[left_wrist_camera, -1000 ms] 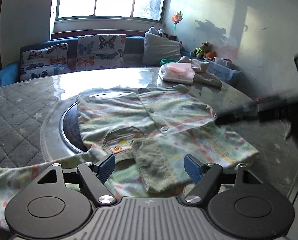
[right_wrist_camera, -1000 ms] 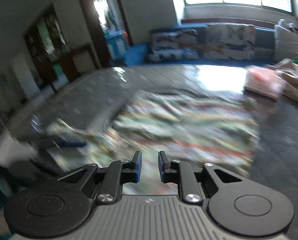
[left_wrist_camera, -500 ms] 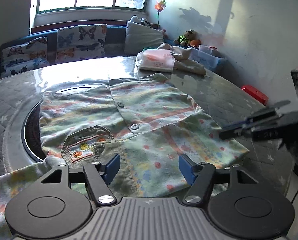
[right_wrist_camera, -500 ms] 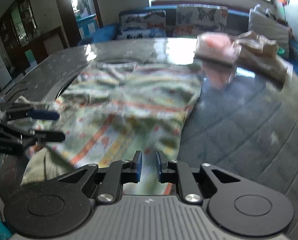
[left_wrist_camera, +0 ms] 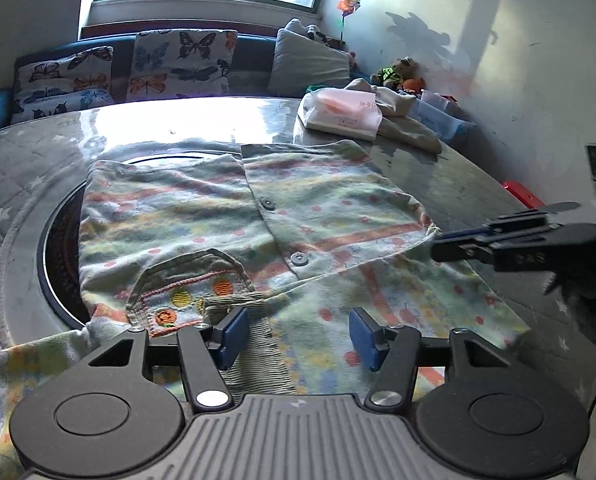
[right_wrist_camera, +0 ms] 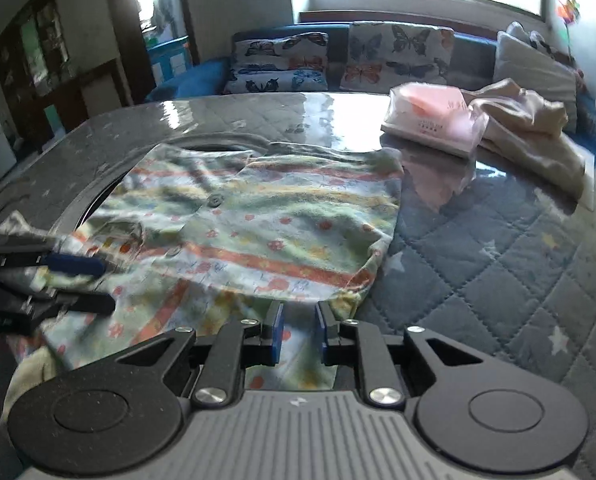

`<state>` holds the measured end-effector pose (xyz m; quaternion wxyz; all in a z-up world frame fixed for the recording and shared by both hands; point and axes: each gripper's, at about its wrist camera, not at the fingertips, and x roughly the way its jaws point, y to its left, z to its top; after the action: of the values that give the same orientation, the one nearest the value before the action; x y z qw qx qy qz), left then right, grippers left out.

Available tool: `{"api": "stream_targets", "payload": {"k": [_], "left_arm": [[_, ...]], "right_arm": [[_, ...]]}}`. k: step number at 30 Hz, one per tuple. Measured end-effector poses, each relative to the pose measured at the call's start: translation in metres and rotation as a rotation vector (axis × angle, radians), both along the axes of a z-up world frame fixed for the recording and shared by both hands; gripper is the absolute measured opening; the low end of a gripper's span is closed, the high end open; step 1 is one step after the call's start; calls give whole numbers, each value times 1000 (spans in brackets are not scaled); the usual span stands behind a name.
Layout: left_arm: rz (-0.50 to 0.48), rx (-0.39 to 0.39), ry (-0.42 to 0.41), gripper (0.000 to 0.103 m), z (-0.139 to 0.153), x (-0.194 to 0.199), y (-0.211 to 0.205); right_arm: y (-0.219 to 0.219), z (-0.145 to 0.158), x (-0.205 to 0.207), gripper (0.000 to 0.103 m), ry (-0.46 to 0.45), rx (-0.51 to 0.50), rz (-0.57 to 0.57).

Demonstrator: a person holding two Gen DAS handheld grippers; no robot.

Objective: Fold clothes
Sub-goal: 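Open the right gripper and release the folded sleeve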

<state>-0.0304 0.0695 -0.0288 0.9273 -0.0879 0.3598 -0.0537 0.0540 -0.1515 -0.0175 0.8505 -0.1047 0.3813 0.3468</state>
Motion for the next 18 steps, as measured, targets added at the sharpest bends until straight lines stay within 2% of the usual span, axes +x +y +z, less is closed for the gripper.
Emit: {"api": "stream_targets", "payload": {"k": [4,7,12,18], "left_arm": [[12,5,-3,59,0,-3,3],[6,20,-16,59,4,-8,1],[20,53,-33,60,10,-28,4],[123,61,-57,60,21,-63,26]], "right_arm": [[-7,8,-28,27,8,0,51],[-8,3,-51,35,7,-36,96],[4,2,-77,35,-54,-100,163],[37,10,-88,37,-84,-43,226]]}}
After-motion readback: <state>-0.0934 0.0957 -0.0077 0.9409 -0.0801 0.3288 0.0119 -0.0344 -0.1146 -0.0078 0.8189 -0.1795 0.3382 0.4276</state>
